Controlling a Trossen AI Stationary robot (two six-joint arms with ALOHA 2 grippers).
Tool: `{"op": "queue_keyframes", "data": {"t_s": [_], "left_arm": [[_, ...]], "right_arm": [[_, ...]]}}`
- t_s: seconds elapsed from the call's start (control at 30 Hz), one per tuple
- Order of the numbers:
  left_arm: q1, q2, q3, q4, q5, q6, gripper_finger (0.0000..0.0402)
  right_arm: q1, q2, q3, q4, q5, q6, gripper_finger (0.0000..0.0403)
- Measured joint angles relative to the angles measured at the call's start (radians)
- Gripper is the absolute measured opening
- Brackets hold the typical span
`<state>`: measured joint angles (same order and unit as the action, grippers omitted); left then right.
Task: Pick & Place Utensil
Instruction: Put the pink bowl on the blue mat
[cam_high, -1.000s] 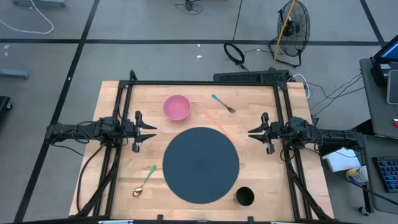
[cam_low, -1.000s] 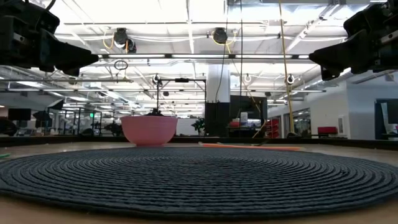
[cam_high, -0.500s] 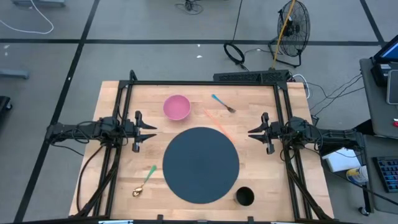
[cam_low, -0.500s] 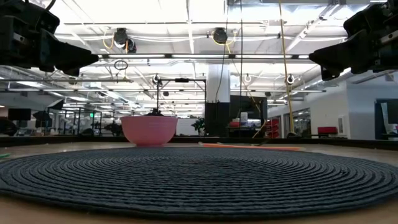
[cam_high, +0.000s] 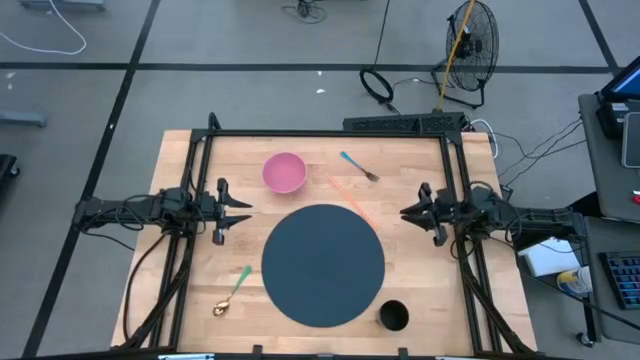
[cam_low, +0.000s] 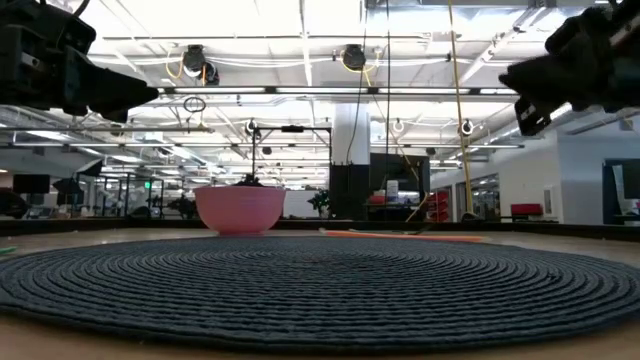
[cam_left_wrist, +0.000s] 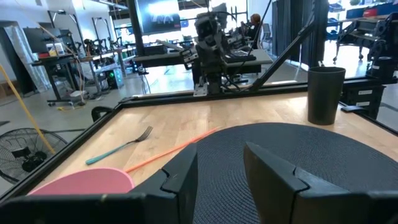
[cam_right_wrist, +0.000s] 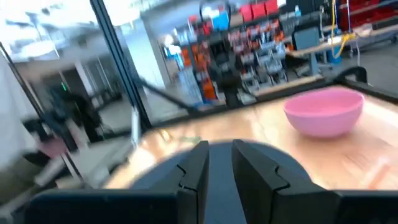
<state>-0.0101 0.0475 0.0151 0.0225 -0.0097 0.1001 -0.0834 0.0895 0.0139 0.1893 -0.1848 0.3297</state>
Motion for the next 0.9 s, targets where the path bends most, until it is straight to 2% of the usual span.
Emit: {"op": "queue_keyframes", "data": {"t_s": [0.2,0.53,0.7,0.8,0.9], "left_arm": [[0.000,0.000,-0.002,0.050,-0.002,-0.021,0.0136],[0.000,0.000,-0.002,0.084,0.001,-0.287,0.0136],[0.000,0.000,-0.001,0.087,-0.116,-0.276,0.0136],[0.000,0.000,0.000,0.093,-0.177,-0.348,0.0136],[0.000,0.000,0.000,0.127,-0.157,-0.356,0.0136]], "right_arm": [[0.000,0.000,0.000,0.048,0.000,0.095,0.0063],[0.000,0.000,0.000,0.046,0.000,0.112,0.0063],[0.000,0.000,0.000,0.046,0.011,0.026,0.0063],[0.000,0.001,0.000,0.071,0.053,-0.072,0.0063],[0.000,0.001,0.001,0.171,0.055,-0.042,0.0063]]}}
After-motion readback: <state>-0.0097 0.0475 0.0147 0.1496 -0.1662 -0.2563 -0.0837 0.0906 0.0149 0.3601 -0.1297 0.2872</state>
